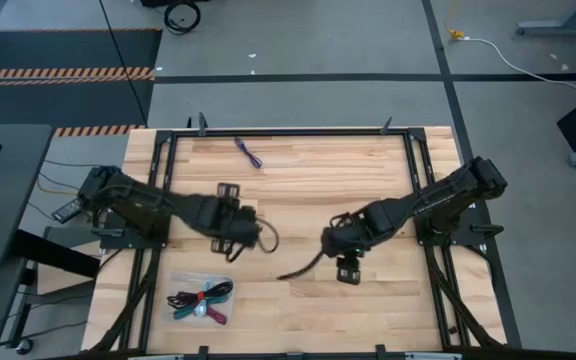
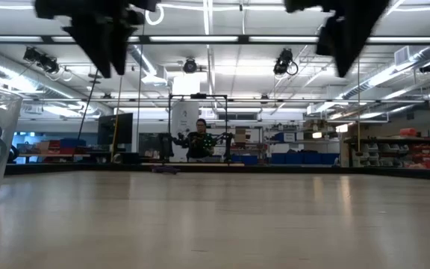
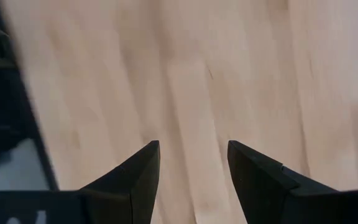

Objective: Pick and place USB-C Cables
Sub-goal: Put the violet charger cable into the transparent bin

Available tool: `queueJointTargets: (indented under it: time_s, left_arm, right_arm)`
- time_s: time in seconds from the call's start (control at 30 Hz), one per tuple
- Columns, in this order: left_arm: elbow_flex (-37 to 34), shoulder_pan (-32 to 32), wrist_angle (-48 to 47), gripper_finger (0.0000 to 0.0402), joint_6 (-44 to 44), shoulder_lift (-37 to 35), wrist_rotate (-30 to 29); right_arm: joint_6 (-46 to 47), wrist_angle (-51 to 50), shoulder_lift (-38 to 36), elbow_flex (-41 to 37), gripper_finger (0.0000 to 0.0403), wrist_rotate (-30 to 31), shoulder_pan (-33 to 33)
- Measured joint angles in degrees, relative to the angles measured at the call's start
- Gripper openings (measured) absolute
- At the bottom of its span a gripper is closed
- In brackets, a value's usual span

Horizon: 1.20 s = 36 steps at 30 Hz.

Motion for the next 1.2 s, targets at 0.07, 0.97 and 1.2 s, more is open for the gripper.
queueJointTargets:
  time_s: [0.07, 0.97, 1.2]
  left_arm:
    - [0.0, 2.9, 3.9, 0.0190, 4.9, 0.0, 1.9]
    - [0.0, 43.7, 21.5, 0.0216, 62.1, 0.1, 19.7]
    - [0.0, 49.9, 22.5, 0.0257, 63.8, 2.2, 25.2]
  right_arm:
    - [3.7, -5.0, 0.0, 0.0, 0.0195, 1.5, 1.6]
    - [24.5, -16.0, 0.0, 0.0, 0.0195, 6.8, 14.6]
    - [20.5, -16.8, 0.0, 0.0, 0.0195, 14.0, 14.6]
